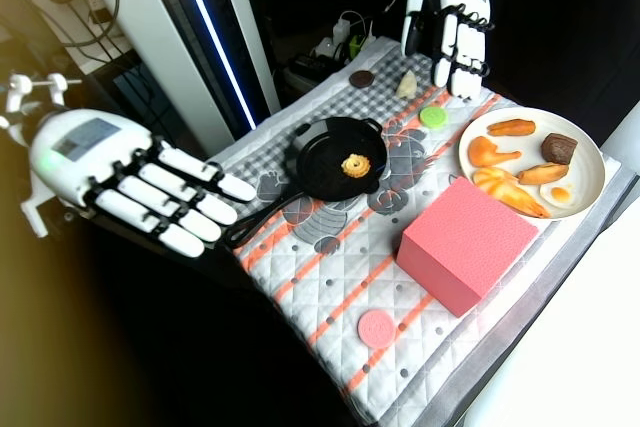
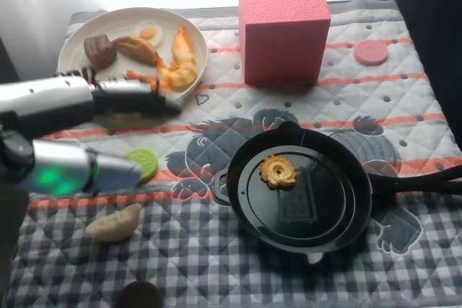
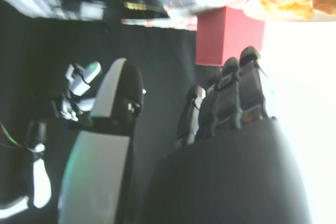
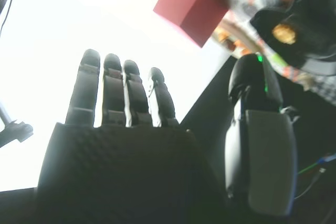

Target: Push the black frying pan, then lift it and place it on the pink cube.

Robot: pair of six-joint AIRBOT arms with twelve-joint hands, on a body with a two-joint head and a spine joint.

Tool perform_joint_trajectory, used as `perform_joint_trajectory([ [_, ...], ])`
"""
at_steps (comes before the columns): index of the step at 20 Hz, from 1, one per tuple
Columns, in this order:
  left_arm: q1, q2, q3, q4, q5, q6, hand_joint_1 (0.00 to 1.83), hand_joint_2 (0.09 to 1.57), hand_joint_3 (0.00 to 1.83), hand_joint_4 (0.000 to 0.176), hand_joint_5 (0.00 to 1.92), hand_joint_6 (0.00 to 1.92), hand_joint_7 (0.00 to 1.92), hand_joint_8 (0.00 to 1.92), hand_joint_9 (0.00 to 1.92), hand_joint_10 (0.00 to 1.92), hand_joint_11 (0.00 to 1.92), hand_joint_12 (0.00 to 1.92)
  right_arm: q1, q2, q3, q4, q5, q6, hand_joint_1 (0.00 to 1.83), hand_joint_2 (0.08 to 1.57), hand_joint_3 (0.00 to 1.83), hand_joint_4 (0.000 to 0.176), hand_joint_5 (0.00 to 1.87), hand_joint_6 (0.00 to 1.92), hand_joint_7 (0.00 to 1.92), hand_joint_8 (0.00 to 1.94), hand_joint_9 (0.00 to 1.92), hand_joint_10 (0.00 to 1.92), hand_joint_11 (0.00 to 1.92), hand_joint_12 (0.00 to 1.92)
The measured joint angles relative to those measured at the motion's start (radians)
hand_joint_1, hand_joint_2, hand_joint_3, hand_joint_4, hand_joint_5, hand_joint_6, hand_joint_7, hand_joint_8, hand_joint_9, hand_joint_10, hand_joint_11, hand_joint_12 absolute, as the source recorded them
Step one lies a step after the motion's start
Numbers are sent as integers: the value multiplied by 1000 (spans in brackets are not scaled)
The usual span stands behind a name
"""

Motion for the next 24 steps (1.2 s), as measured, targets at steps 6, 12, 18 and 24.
perform_joint_trajectory([
  [6, -88, -13, -6, 276, 72, -187, 154, 1474, 3, 0, 506, 64, 501, 41, 297, 347, 0, 967, 0, -23, -3, 4, 8, 0, 354, 1258, 8, 0, 0, 0, 0, 0, 0, 0, 0, 0],
  [12, -142, -50, 1, 629, 98, -475, 232, 1461, 1, 0, 655, 115, 683, 64, 331, 645, 0, 1271, 0, -34, 7, 19, 30, 26, 334, 1269, 7, 7, 0, 0, 0, 0, 0, 0, 0, 0],
  [18, -224, -145, 49, 1078, 63, -866, 133, 1506, 1, 0, 682, 228, 728, 156, 346, 784, 0, 1312, 0, -48, 13, 16, 35, 39, 335, 1266, 0, 18, 0, 0, 0, 0, 0, 0, 0, 0],
  [24, -202, -224, 90, 1166, 53, -919, 286, 1450, 0, 0, 716, 209, 668, 508, 405, 891, 0, 1430, 0, -49, 13, 17, 47, 50, 295, 1279, 4, 29, 0, 0, 0, 0, 0, 0, 12, 7],
])
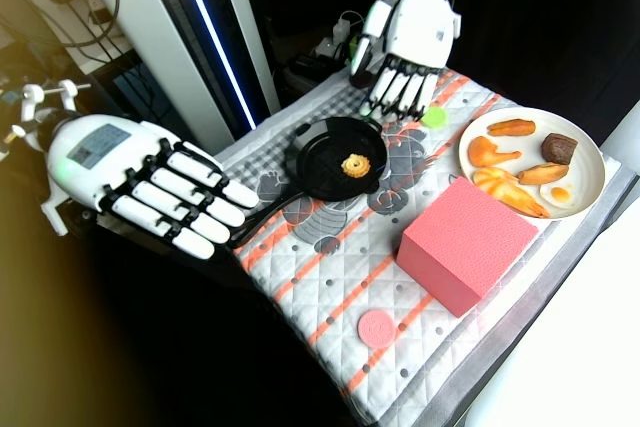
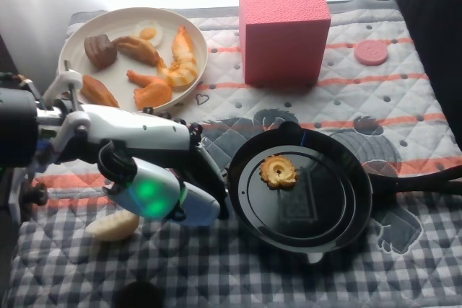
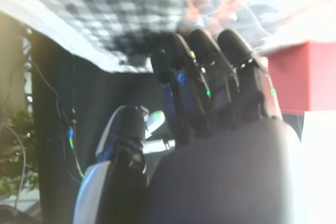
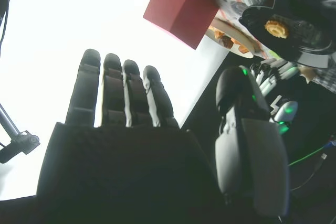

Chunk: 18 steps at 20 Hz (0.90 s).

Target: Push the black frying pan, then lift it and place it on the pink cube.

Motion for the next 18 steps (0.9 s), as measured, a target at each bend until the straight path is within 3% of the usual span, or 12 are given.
perform_joint_trajectory([
  [1, 1, -5, 4, 3, -1, 0, 350, 1425, 0, 0, 725, 205, 672, 491, 440, 783, 0, 1388, 0, 0, 0, 2, 3, 0, 283, 1284, 5, 15, 0, 0, 0, 0, 0, 0, 32, 18],
  [2, 6, -11, 7, 2, 2, -2, 385, 1402, 0, 0, 773, 209, 740, 387, 538, 644, 11, 1380, 0, 0, 0, 4, 3, 1, 265, 1287, 4, 15, 0, 0, 0, 0, 0, 0, 35, 27],
  [3, 9, -12, 7, 5, 2, -11, 385, 1402, 0, 0, 773, 209, 740, 387, 538, 644, 11, 1380, 0, 0, 0, 3, 5, 1, 265, 1287, 4, 15, 0, 0, 0, 0, 0, 0, 35, 27],
  [5, 24, -10, 7, 14, 4, -28, 313, 1440, 0, 0, 792, 121, 785, 215, 558, 498, 0, 1311, -7, 0, 0, 4, 10, 4, 245, 1293, 1, 3, 0, 0, 0, 0, 0, 0, 0, 327],
  [7, 24, -8, 7, 37, 7, -53, 323, 1451, 0, 0, 820, 80, 820, 131, 565, 472, 0, 1335, -7, -8, 5, 5, 10, 5, 236, 1295, 2, 6, 0, 0, 0, 0, 0, 0, 0, 357],
  [8, 21, -8, 7, 56, 7, -68, 314, 1448, 0, 0, 801, 61, 815, 115, 541, 513, 0, 1340, -7, -8, 5, 4, 9, 5, 232, 1298, 1, 0, 0, 0, 0, 0, 0, 0, 0, 392],
  [10, 21, -13, 8, 60, 12, -69, 311, 1469, 0, 0, 826, 86, 800, 203, 424, 844, 0, 1424, -7, -8, 5, 5, 10, 8, 228, 1292, 0, 0, 0, 0, 0, 0, 0, 0, 0, 402],
  [11, 21, -13, 8, 63, 12, -68, 283, 1478, 1, 0, 804, 116, 710, 398, 387, 933, 0, 1454, -7, -8, 5, 6, 10, 9, 228, 1288, 0, 0, 0, 0, 0, 0, 0, 0, 0, 337],
  [13, 20, -24, 14, 71, 10, -67, 340, 1451, 0, 0, 804, 151, 654, 591, 340, 1062, 0, 1465, -7, -8, 5, 8, 10, 10, 234, 1285, 0, 8, 0, 0, 0, 0, 0, 0, 0, 289],
  [15, 12, -31, 14, 60, 10, -38, 259, 1476, 1, 0, 761, 158, 523, 877, 246, 1317, 0, 1632, -8, -9, 5, 8, 11, 10, 276, 1286, 0, 0, 0, 0, 0, 0, 0, 0, 0, 289],
  [16, 11, -37, 14, 54, 11, -22, 314, 1458, 0, 0, 755, 143, 537, 849, 280, 1311, 0, 1697, -8, -11, 5, 9, 11, 11, 290, 1286, 0, 6, 0, 0, 0, 0, 0, 0, 0, 369],
  [18, 8, -60, 23, 43, 1, -11, 305, 1459, 0, 0, 710, 81, 571, 440, 294, 883, 0, 1349, -11, -12, 5, 9, 14, 11, 299, 1291, 0, 10, 0, 0, 0, 0, 0, 0, 0, 343],
])
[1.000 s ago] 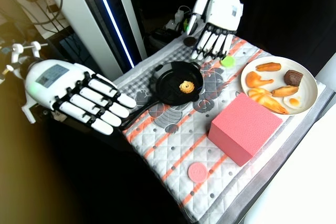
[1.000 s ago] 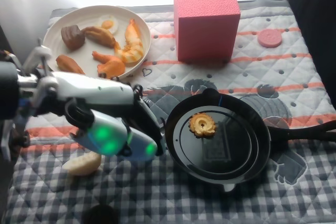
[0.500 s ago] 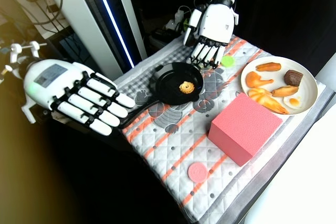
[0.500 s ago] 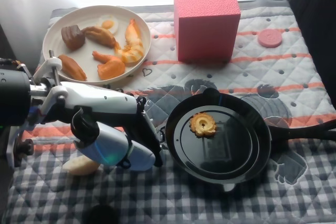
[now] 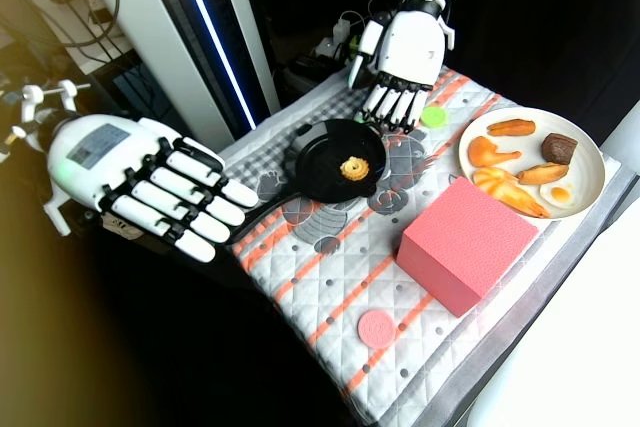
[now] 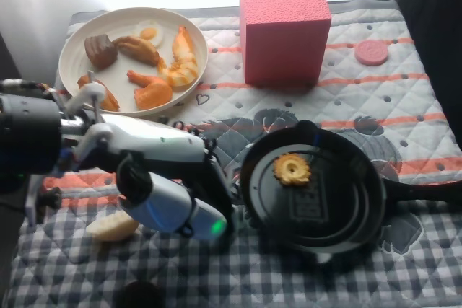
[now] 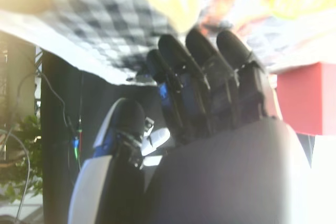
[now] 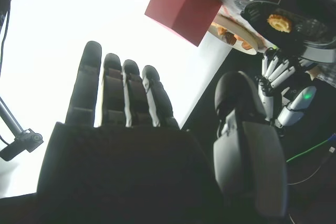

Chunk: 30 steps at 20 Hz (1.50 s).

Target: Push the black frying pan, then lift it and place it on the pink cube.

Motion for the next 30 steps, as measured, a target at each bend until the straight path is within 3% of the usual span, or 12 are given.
perform_joint_trajectory([
  [2, -4, -14, 6, -27, -10, 33, 316, 1410, 0, 0, 649, 24, 590, 102, 383, 413, 0, 1102, 0, 0, 0, 0, 4, 0, 299, 1284, 0, 15, 0, 0, 0, 0, 0, 0, 0, 342],
  [5, -13, -40, 17, -57, -11, 67, 295, 1427, 2, 0, 700, 34, 626, 27, 482, 319, 0, 1201, 0, 0, 0, 3, 7, 0, 304, 1286, 0, 4, 0, 0, 0, 0, 0, 0, 0, 317],
  [10, -18, -71, 31, -95, -19, 101, 309, 1418, 0, 0, 741, 69, 730, 36, 474, 524, 10, 1432, 0, 0, 0, 3, 7, 0, 311, 1283, 0, 2, 0, 0, 0, 0, 0, 0, 0, 215],
  [12, -17, -84, 38, -104, -23, 104, 376, 1363, 0, 0, 723, 128, 760, 41, 450, 680, 32, 1467, 0, 0, 0, 2, 8, 0, 314, 1283, 0, 24, 0, 0, 0, 0, 0, 0, 0, 224],
  [15, -17, -101, 42, -106, -39, 111, 532, 1316, 0, 0, 525, 526, 717, 37, 314, 893, 0, 1474, 0, 0, 0, 4, 8, 0, 310, 1276, 0, 22, 0, 0, 0, 0, 0, 0, 0, 410],
  [16, -16, -110, 48, -114, -41, 113, 708, 1343, 0, 136, 540, 1394, 634, 484, 339, 1102, 41, 1625, 0, 0, 0, 3, 8, 0, 310, 1279, 0, 21, 0, 0, 0, 0, 0, 0, 0, 374],
  [17, -14, -118, 50, -124, -42, 120, 732, 1358, 0, 168, 529, 1593, 540, 871, 346, 1244, 59, 1708, 0, 0, 0, 0, 9, 0, 321, 1282, 1, 12, 0, 0, 0, 0, 0, 0, 0, 363],
  [20, -10, -145, 63, -153, -50, 150, 725, 1377, 0, 176, 503, 1685, 443, 1403, 417, 1481, 192, 1789, 0, 0, 0, 3, 10, 0, 315, 1280, 0, 16, 0, 0, 0, 0, 0, 0, 0, 338],
  [21, -10, -146, 63, -155, -49, 156, 725, 1377, 0, 176, 503, 1685, 443, 1403, 417, 1481, 192, 1789, 0, 0, 0, 3, 10, 0, 315, 1280, 0, 16, 0, 0, 0, 0, 0, 0, 0, 338],
  [22, -10, -152, 65, -172, -51, 161, 665, 1293, 0, 17, 238, 1464, 333, 1420, 327, 1514, 112, 1817, 0, 0, 0, 3, 10, 0, 308, 1283, 1, 20, 0, 0, 0, 0, 0, 0, 0, 333],
  [26, -10, -158, 67, -181, -56, 179, 488, 1285, 0, 0, 171, 1196, 315, 1124, 304, 1229, 52, 1670, 0, 0, 0, 3, 10, 1, 303, 1278, 0, 13, 0, 0, 0, 0, 0, 0, 0, 345],
  [30, -10, -177, 79, -214, -60, 205, 615, 1221, 0, 0, 133, 1224, 260, 1221, 259, 1412, 56, 1815, 0, 0, 1, 0, 10, 2, 291, 1276, 0, 20, 0, 0, 0, 0, 0, 0, 0, 388],
])
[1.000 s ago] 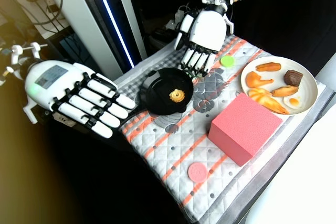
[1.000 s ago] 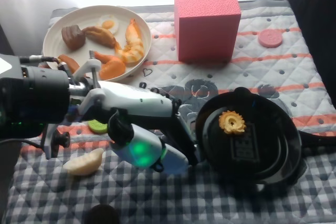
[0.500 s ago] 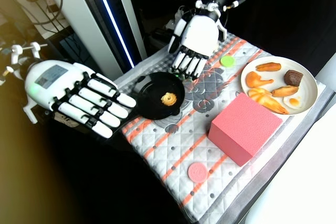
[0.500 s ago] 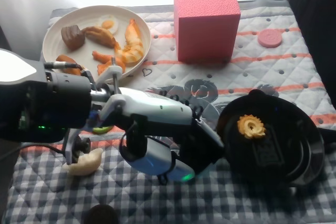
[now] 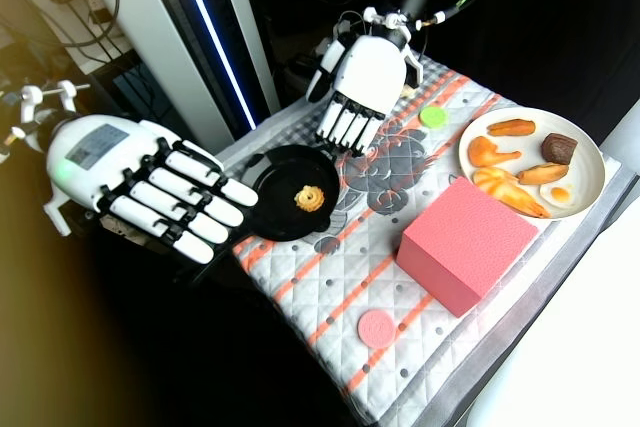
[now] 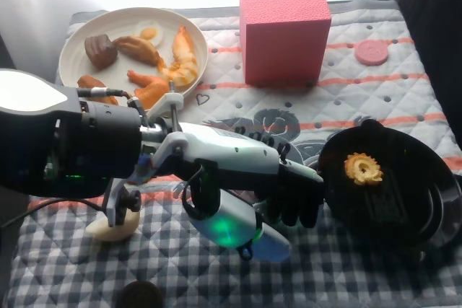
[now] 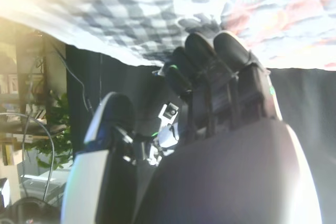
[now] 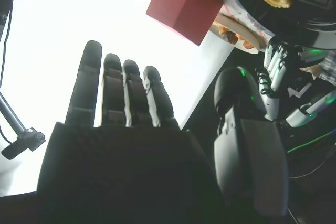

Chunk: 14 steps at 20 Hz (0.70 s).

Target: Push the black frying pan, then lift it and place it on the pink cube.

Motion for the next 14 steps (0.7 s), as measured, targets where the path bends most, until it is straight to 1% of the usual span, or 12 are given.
perform_joint_trajectory([
  [1, 0, -5, 1, -5, 1, 5, 648, 1179, 0, 4, 199, 1127, 328, 1087, 300, 1324, 77, 1763, 0, 0, 0, 2, 0, 0, 298, 1273, 0, 12, 0, 0, 0, 0, 0, 0, 0, 303],
  [2, 0, -10, 6, -9, -2, 4, 673, 1152, 0, 3, 210, 1113, 318, 1207, 295, 1512, 146, 1889, 0, 0, 0, 3, 0, 0, 306, 1273, 0, 5, 0, 0, 0, 0, 0, 0, 0, 177],
  [3, 0, -16, 9, -10, -1, 5, 708, 1153, 0, 0, 217, 1129, 314, 1328, 297, 1639, 184, 1915, 0, 0, 0, 3, 0, 0, 307, 1274, 0, 8, 0, 0, 0, 0, 0, 0, 0, 151],
  [4, 0, -22, 11, -11, 0, 6, 735, 1118, 0, 0, 213, 1053, 290, 1301, 252, 1653, 116, 1920, 0, 0, 0, 3, 0, 0, 292, 1275, 1, 16, 0, 0, 0, 0, 0, 0, 0, 149],
  [5, 1, -29, 13, -11, -2, 7, 737, 1093, 0, 0, 260, 964, 317, 1232, 255, 1605, 119, 1921, 0, 0, 0, 3, -1, 0, 296, 1275, 0, 22, 0, 0, 0, 0, 0, 0, 0, 149],
  [6, 1, -38, 20, -11, -5, 7, 748, 1117, 1, 0, 244, 914, 293, 1106, 203, 1462, 23, 1898, 0, 0, 0, 3, 0, 1, 279, 1269, 0, 20, 0, 0, 0, 0, 0, 0, 0, 257],
  [7, 2, -48, 25, -11, -1, 8, 755, 1129, 0, 4, 259, 846, 364, 858, 232, 1244, 0, 1763, 0, 0, 0, 2, 0, 1, 299, 1272, 1, 21, 0, 0, 0, 0, 0, 0, 0, 220],
  [10, 2, -62, 32, -21, -2, 12, 771, 1132, 1, 8, 242, 791, 373, 785, 231, 1157, 0, 1707, 0, 0, 2, 2, 0, 1, 303, 1275, 0, 24, 0, 0, 0, 0, 0, 0, 0, 100],
  [11, 2, -62, 32, -26, -3, 16, 798, 1147, 3, 0, 246, 754, 386, 742, 235, 1138, 0, 1695, 0, 0, 2, 3, 0, 1, 305, 1271, 0, 37, 0, 0, 0, 0, 0, 0, 0, 19],
  [12, 2, -64, 38, -34, -7, 18, 763, 1212, 6, 12, 176, 843, 318, 740, 166, 1141, 0, 1632, 0, 0, 2, 3, 0, 1, 290, 1278, 3, 21, 0, 0, 0, 0, 0, 0, 6, 3],
  [13, 2, -68, 42, -38, -4, 27, 763, 1212, 6, 12, 176, 843, 318, 740, 166, 1141, 0, 1632, 0, 0, 2, 3, 0, 1, 290, 1278, 3, 21, 0, 0, 0, 0, 0, 0, 6, 3],
  [14, 2, -71, 44, -44, 0, 31, 782, 1217, 3, 0, 189, 885, 326, 790, 184, 1194, 0, 1672, 0, 0, 2, 2, 0, 1, 290, 1280, 3, 19, 0, 0, 0, 0, 0, 0, 15, 7],
])
